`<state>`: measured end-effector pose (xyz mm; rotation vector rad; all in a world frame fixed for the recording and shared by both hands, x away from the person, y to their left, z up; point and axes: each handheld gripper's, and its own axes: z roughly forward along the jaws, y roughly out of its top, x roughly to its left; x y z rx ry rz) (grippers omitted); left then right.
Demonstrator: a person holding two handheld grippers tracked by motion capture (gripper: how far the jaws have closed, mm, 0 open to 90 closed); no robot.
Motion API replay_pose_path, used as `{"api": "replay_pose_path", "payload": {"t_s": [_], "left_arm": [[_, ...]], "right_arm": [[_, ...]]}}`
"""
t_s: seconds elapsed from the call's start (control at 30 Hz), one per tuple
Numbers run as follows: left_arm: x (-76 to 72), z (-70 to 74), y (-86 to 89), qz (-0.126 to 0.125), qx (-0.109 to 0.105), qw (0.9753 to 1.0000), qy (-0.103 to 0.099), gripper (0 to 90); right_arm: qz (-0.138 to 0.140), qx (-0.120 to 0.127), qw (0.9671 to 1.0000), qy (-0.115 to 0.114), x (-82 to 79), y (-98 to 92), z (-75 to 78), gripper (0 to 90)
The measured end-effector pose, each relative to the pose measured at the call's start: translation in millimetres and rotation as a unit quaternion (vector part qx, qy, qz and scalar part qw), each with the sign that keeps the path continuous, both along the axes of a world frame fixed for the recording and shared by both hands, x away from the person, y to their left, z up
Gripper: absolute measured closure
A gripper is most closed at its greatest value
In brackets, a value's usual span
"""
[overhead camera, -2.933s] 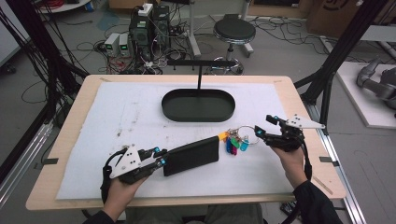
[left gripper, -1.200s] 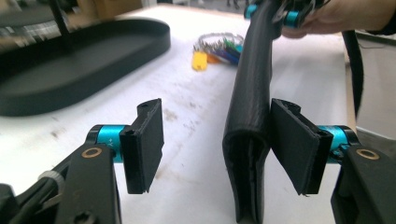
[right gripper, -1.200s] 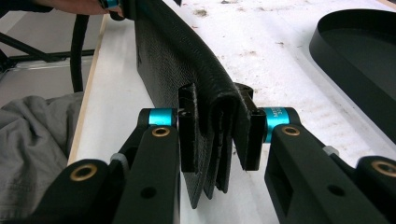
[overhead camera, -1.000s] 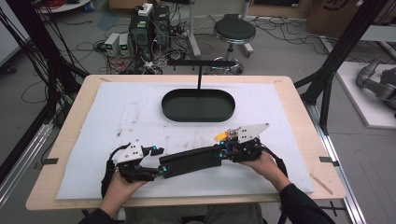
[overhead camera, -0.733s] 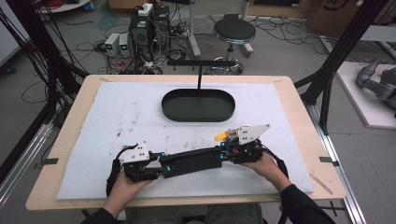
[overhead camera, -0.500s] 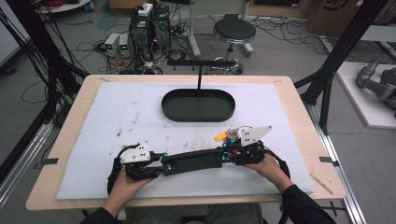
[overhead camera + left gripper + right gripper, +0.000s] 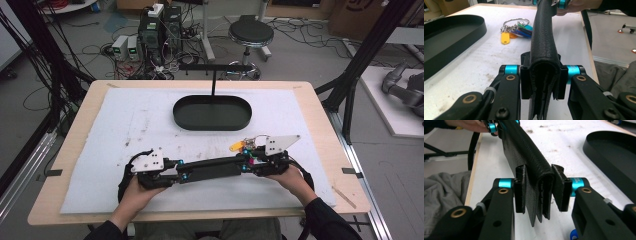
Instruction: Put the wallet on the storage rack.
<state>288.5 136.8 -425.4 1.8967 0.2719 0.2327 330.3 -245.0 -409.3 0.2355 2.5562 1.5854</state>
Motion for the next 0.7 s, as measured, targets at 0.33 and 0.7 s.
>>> {"api": "replay_pose_path", "payload": {"t_s": [0.33,0.7], "left_arm": [[6.2,9.7,-4.5,-0.006,0.015,0.9997,-0.019,73.6],[21.4,30.1,-9.2,0.011,0.008,0.9993,-0.035,73.5]], "right_arm": [[-0.053,0.055,0.9971,-0.003,3.5,-20.5,9.2,43.7],[-0.178,0.095,0.9791,-0.024,11.8,-60.5,15.0,37.4]]}}
